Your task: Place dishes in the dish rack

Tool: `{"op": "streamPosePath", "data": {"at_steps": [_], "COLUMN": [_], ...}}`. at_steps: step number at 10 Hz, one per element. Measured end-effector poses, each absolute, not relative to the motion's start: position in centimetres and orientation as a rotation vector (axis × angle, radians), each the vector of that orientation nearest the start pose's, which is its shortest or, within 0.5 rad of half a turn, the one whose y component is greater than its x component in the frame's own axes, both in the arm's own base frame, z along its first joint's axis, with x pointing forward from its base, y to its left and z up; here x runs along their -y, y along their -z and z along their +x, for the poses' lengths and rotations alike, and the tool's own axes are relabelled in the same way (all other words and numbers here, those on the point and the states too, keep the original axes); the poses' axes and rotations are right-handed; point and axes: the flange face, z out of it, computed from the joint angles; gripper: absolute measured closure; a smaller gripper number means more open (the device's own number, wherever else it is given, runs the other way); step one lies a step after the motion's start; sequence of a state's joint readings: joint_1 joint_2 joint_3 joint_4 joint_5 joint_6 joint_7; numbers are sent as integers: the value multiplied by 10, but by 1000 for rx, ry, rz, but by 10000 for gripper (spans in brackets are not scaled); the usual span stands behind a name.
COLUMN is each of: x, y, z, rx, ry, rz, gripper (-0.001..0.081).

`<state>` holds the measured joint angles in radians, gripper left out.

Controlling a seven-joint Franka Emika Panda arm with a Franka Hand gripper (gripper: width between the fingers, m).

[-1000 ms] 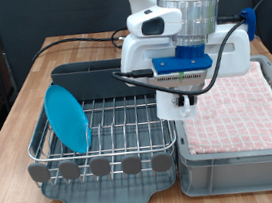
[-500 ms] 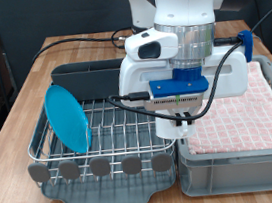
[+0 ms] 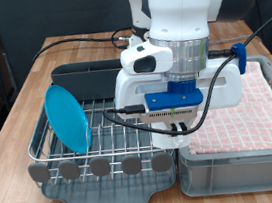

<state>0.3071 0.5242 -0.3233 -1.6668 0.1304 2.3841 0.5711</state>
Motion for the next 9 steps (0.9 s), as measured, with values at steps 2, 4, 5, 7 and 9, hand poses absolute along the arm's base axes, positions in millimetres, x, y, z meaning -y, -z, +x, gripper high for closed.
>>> {"op": "streamPosePath", "data": {"at_steps": [2,4,5,7,9], "x": [-15,-12,-11,-9,-7], "y": [-333,-329,-327,-322,-317], "z": [698,699,700,701,701], "rx": [-934,-934,-934,-934,-938], "ry": [361,358,355,353,347], "rz": [-2964,-2963,-2959,-2953,-2952], "gripper": [734,734,734,734,734]}}
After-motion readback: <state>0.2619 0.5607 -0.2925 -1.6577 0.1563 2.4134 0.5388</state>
